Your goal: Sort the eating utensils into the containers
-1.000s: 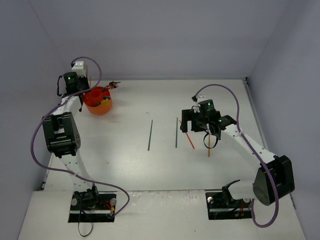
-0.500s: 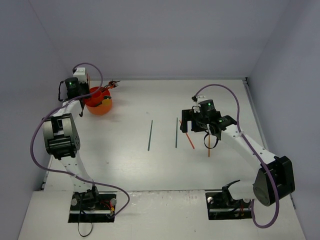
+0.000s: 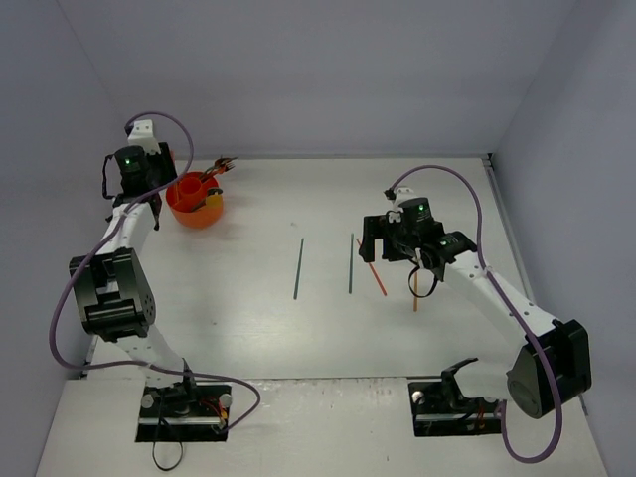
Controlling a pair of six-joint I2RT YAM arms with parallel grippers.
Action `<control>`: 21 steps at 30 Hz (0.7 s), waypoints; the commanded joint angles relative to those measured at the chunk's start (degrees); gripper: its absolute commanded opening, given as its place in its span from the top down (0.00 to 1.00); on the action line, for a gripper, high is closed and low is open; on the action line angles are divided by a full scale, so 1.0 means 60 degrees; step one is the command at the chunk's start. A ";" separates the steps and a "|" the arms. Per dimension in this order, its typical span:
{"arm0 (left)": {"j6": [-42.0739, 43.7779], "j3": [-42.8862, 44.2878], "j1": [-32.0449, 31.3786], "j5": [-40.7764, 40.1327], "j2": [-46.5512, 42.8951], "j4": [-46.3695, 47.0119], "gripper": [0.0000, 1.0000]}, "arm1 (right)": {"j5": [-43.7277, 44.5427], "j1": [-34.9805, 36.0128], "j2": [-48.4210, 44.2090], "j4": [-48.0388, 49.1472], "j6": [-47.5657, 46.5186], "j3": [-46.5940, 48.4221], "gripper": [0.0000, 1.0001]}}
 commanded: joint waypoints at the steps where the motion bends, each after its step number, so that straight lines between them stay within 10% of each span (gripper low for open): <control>1: -0.1314 0.0248 -0.0830 -0.0656 -0.2176 -0.0882 0.50 | 0.0000 -0.0079 -0.0366 0.0251 0.0120 -0.0047 0.10; 7: -0.2401 0.0255 -0.3206 -0.1517 -0.3351 -0.4209 0.44 | 0.0225 -0.0080 -0.0469 0.0251 0.0346 -0.0115 0.09; 21: -0.4976 -0.1566 -0.8227 -0.3045 -0.2578 -0.5482 0.32 | 0.0600 -0.0094 -0.1388 0.0099 0.0824 -0.0364 0.05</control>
